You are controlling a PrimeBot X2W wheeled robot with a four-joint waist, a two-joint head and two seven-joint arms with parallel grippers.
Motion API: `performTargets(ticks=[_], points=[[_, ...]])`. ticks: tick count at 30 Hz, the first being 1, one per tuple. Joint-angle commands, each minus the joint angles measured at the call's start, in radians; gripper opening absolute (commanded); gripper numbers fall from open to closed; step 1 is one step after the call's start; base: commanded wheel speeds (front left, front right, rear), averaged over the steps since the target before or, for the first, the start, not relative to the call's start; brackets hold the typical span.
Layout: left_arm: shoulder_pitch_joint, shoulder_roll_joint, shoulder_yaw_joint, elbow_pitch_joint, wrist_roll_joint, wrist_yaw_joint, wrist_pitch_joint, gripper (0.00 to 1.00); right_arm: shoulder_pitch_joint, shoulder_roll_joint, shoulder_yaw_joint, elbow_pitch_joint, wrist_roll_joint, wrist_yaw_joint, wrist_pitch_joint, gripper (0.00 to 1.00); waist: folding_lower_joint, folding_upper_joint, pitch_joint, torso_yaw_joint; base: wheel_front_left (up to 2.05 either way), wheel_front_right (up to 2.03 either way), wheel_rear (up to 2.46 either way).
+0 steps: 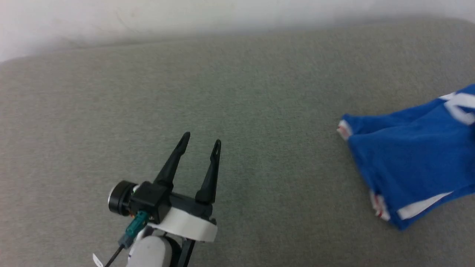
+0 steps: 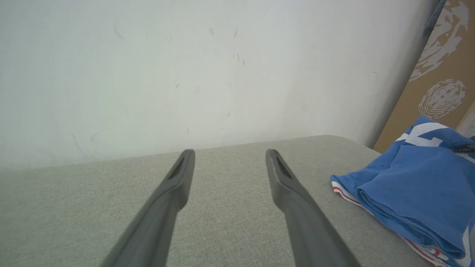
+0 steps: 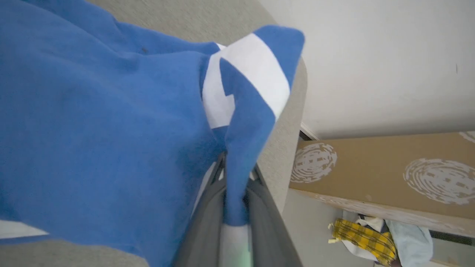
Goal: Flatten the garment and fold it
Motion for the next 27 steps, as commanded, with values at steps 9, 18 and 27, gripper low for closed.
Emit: performTargets(ticks=[9,18,27], points=[[-0.118,-0.001,-0.020,-0.025,0.047,-0.021,-0.005,1.00,-0.108,-0.096,-0.074,0.265,-0.002,-0.002,-0.181,0.00,-0.0001,0.0001,0.281,-0.092,0.00,0.00,0.00],[-0.177,-0.001,-0.027,-0.041,0.071,-0.032,-0.005,1.00,-0.199,-0.099,-0.261,0.560,-0.059,-0.002,-0.354,0.00,-0.0001,0.0001,0.403,-0.048,0.00,0.00,0.00],[-0.191,-0.001,-0.029,-0.046,0.068,-0.032,-0.005,1.00,-0.257,-0.066,-0.372,0.722,-0.172,-0.002,-0.426,0.00,-0.0001,0.0001,0.423,-0.028,0.00,0.00,0.00]])
